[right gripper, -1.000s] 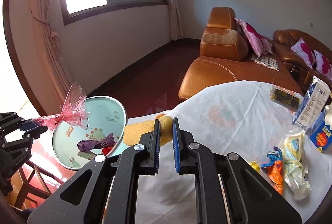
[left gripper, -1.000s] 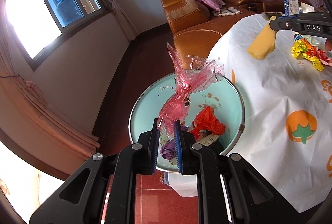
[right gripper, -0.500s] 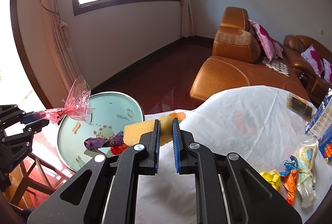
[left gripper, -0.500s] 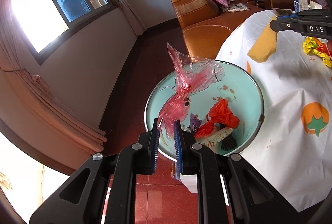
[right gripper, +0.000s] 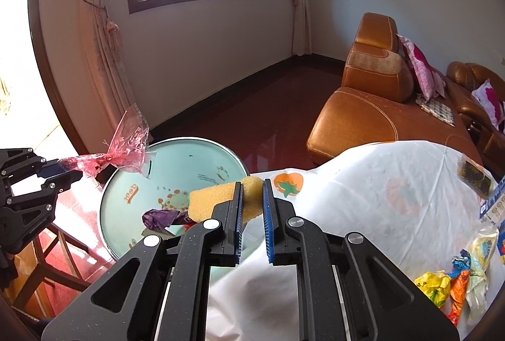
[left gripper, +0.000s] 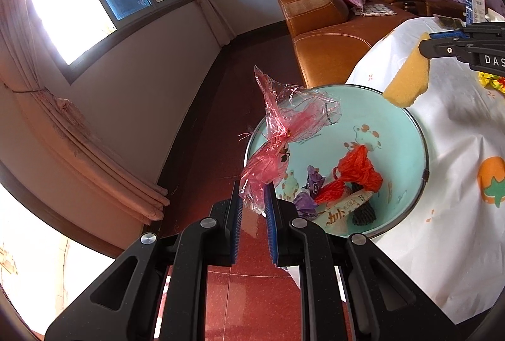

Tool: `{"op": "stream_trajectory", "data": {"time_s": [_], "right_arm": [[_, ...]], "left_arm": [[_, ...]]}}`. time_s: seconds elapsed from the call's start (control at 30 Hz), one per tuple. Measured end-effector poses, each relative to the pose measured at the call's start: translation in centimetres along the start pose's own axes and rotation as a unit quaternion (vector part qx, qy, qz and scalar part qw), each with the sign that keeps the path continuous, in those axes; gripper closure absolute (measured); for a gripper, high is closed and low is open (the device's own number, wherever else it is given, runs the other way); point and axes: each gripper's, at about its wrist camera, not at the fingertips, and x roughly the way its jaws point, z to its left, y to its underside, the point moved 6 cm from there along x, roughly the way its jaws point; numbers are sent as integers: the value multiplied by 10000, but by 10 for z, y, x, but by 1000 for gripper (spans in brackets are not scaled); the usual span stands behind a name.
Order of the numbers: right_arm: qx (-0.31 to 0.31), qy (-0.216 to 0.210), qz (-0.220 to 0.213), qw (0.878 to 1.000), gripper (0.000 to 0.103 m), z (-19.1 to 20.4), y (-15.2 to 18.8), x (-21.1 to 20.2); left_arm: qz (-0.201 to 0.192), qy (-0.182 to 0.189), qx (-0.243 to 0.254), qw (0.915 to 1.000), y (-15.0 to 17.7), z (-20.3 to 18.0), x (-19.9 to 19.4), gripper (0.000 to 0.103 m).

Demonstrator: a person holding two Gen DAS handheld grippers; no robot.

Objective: Collect trash
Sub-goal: 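Carry the pink plastic bag and yellow sponge over the bin with both grippers, then open both grippers over the bin to drop the bag and sponge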

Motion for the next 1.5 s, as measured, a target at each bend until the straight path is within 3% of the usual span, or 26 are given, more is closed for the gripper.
{"op": "stream_trajectory", "data": {"time_s": [0.87, 1.0, 1.13, 1.17, 1.27, 1.5], "right_arm": [[-139, -125, 41, 9998, 90, 13, -4, 6], [-124, -245, 38, 9996, 86, 16, -4, 8], [-108, -317, 86, 9994, 70, 22, -2, 12], [-105, -317, 102, 9994, 70, 22, -1, 13], [-101, -325, 134, 9993, 65, 22, 1, 14], [-44, -289, 144, 9995, 64, 17, 4, 12]], "left_arm": [[-1, 75, -54, 10000, -2, 0, -2, 89], [-18, 109, -55, 9999, -2, -1, -3, 85], [-37, 107, -45, 9999, -2, -3, -3, 80], [-38, 111, -51, 9999, -2, -3, -3, 78], [-77, 44, -65, 9999, -3, -2, -4, 58], [-101, 37, -75, 9999, -4, -3, -4, 52]]}}
